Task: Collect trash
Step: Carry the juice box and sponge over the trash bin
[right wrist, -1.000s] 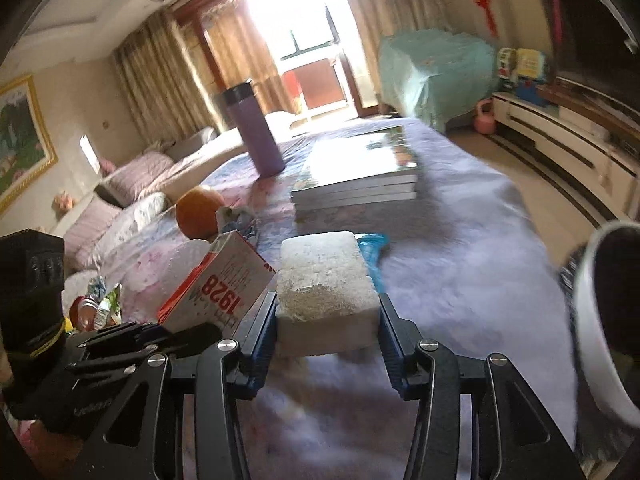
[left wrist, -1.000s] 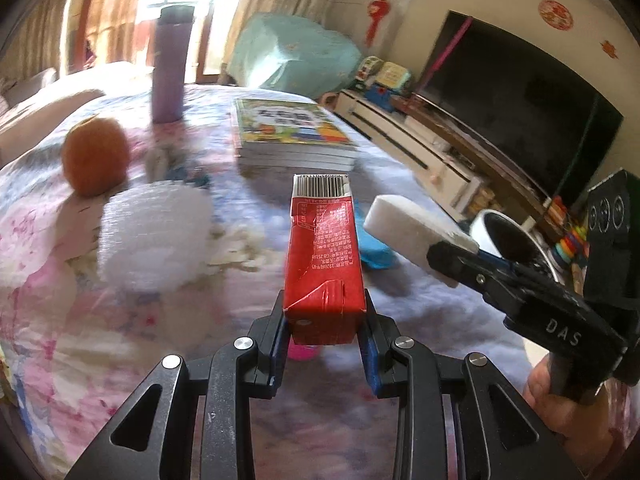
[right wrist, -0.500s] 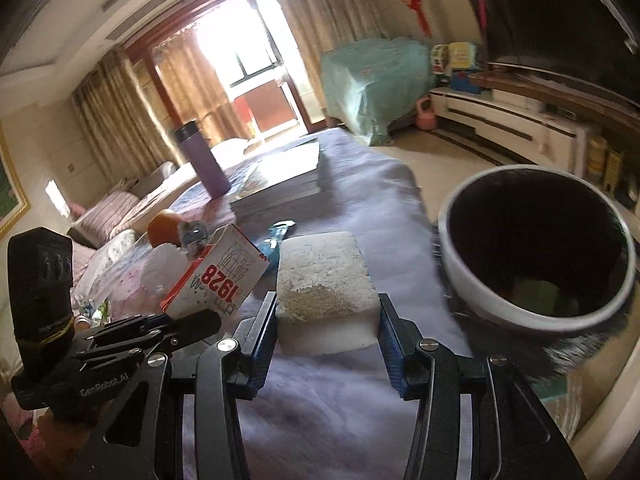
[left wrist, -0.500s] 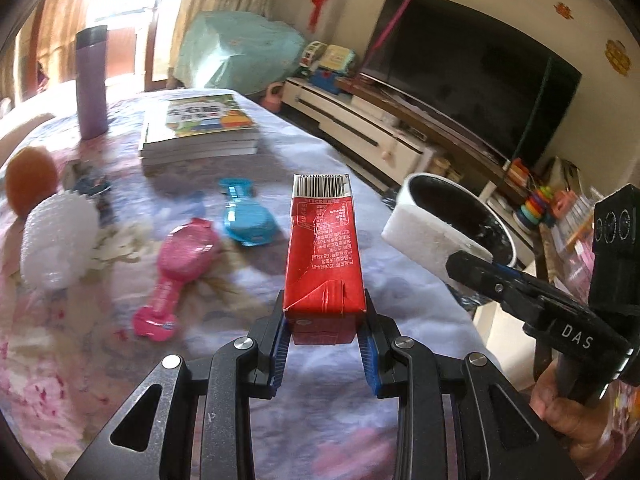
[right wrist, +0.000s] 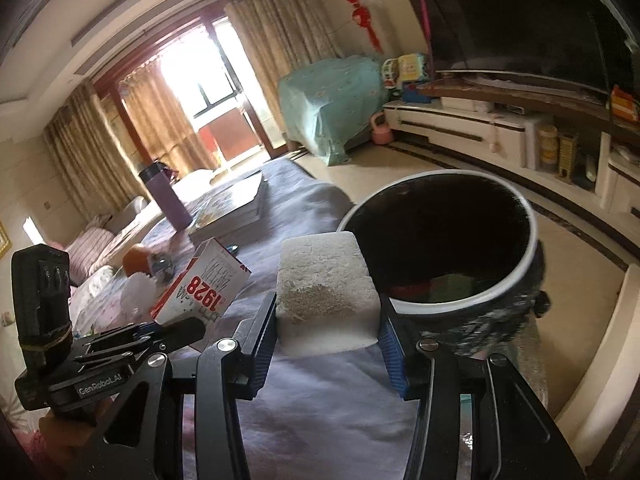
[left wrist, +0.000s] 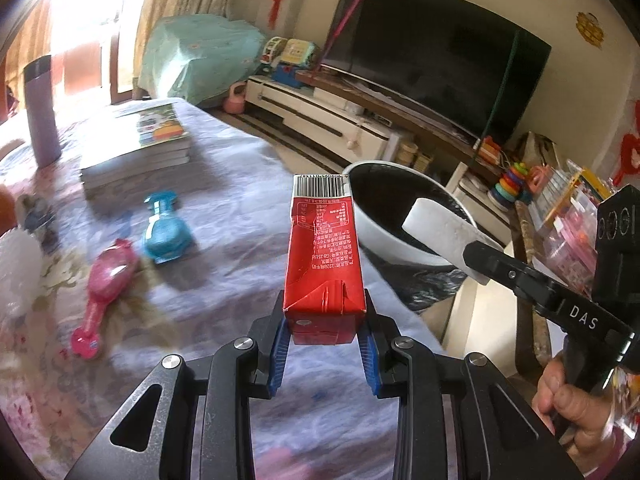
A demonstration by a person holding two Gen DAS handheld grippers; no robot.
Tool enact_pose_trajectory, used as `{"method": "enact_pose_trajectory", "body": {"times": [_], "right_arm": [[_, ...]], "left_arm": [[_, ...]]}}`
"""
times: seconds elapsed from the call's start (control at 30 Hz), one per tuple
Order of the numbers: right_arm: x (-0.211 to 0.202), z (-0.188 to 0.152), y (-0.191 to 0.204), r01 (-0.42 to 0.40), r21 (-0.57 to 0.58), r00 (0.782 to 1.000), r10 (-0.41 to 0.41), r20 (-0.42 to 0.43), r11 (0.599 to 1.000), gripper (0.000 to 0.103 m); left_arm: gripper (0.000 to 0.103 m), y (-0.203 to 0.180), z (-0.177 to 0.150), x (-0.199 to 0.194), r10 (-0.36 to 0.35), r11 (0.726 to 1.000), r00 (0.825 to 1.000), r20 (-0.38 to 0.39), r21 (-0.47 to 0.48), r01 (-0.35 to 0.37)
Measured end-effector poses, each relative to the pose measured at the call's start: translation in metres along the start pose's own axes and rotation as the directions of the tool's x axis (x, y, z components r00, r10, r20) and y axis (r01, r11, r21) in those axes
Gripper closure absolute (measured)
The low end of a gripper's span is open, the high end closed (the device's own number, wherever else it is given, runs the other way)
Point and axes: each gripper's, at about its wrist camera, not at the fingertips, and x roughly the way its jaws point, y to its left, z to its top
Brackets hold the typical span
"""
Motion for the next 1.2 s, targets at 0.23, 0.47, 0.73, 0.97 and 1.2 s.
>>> {"method": "enact_pose_trajectory", "body": {"times": [0.23,0.47,0.73,0.97,1.2], "right_arm": [[-0.008,0.003,-0.021,0.027,0.028,0.999,-0.027,0.018,0.999,0.055],[-0.014,0.009,-0.037,0.055,0.043,0.998,-0.056,0.033,0.998,0.055],[-0.016,0.016,-0.054,0.083,0.054,0.996,-0.085,0.038,0.995,0.055],[-0.011,0.022,-0.064,0.097,0.062,0.995,-0.099,0.028,0.993,0.055],[-0.005,0.030,-0.072,0.108,0.068,0.994,-0.110,0.023,0.992,0.055]], "left_arm": [[0.073,-0.017,0.012,0.013,-0.026,0.999,1.000,-0.009,0.048,0.026],[0.073,-0.034,0.026,0.029,-0.040,0.995,0.999,-0.012,0.091,0.041],[0.073,-0.051,0.040,0.045,-0.048,0.990,0.999,-0.019,0.132,0.050],[0.073,-0.059,0.055,0.060,-0.055,0.987,0.998,-0.027,0.150,0.058],[0.073,-0.071,0.066,0.080,-0.047,0.984,0.998,-0.037,0.171,0.053]]}}
